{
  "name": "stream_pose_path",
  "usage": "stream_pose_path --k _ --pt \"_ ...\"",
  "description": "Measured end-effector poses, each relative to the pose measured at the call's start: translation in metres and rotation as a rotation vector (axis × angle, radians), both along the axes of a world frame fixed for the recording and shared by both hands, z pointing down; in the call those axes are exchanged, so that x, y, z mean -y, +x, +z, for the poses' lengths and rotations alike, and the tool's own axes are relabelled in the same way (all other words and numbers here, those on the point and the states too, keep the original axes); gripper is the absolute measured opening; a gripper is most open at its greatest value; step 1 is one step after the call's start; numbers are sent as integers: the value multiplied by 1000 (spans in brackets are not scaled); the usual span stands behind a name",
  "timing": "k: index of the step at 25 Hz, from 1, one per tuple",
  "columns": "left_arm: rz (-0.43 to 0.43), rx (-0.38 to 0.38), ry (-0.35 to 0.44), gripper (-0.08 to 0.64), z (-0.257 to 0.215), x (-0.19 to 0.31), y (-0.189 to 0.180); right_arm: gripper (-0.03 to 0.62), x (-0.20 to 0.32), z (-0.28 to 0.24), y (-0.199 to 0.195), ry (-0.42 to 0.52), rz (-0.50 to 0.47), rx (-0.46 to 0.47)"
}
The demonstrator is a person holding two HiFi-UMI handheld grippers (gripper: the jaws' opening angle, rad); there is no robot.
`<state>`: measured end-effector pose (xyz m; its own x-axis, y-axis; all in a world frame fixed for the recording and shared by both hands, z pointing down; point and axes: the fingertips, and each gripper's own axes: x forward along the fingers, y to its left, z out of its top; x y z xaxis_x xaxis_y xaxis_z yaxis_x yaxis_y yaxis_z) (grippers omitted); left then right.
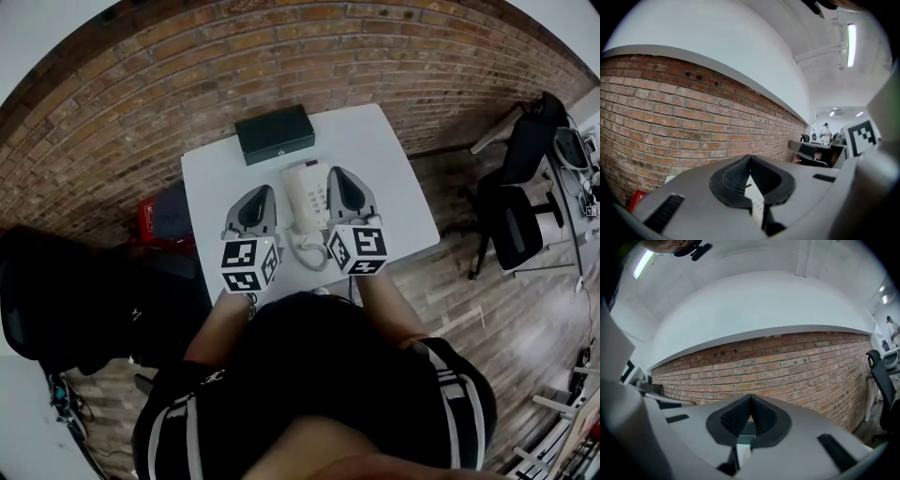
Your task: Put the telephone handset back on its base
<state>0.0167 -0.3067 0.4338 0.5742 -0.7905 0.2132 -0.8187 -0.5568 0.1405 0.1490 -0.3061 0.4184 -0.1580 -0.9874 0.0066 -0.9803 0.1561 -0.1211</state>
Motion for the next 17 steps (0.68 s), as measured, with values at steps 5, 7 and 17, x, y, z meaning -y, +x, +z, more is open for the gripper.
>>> stream_pose_path --k 5,7,17 --pt "-10 2 1 2 -1 2 -4 -3 -3 -2 -2 2 -5 2" --pt "-18 0 -2 2 -1 3 -7 -3 -3 -1 -4 -3 -11 1" --pt "-30 -2 -2 2 -1 0 -14 -3 -1 2 -16 -16 -42 24"
